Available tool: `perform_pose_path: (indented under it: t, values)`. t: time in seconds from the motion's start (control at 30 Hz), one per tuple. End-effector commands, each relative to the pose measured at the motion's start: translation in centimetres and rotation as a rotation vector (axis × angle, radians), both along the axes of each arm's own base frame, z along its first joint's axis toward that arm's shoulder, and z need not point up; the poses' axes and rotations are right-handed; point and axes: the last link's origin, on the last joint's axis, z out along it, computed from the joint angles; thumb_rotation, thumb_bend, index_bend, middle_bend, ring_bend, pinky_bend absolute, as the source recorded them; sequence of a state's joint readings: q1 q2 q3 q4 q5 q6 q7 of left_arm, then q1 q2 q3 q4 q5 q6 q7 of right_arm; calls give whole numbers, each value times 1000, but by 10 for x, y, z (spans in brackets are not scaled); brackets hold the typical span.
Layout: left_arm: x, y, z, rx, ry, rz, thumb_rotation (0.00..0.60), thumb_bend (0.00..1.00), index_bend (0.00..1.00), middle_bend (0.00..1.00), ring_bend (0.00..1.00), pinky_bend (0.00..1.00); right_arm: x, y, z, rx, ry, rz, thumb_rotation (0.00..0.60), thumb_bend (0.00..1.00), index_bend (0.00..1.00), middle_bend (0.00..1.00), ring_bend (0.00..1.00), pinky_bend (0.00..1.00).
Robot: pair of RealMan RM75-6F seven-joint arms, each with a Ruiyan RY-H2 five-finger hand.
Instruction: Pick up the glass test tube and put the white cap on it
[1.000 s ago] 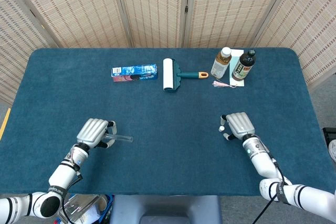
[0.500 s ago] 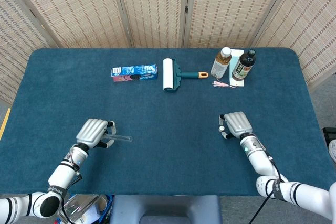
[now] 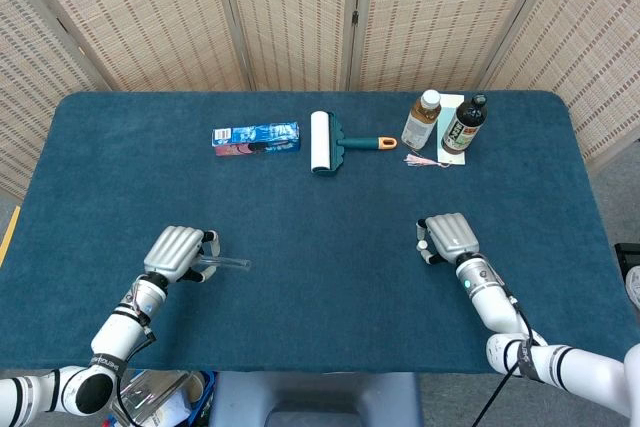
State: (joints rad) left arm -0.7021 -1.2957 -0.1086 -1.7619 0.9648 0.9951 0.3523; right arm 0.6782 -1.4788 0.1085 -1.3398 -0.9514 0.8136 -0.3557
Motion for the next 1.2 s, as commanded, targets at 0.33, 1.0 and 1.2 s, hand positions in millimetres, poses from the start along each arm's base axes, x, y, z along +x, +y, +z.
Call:
perform_pose_path:
  t: [0.33,1.0,1.2]
  values:
    - [-2,2,1,5,-2,8,600,456,659,1000,1000,1000,1,-1,-1,4,0,-1,600,408,511,1000,1000,1000]
    - [56,48,9,-26,-300,76,600,455,673,1000,1000,1000,94,7,90,-112,-411,187,600,577,655,1000,1000,1000]
    - [77,58,-1,-92,-419,144,600,455,675,1000,1000,1000,121,12,103,-126,-546,253,600,578,662,1000,1000,1000]
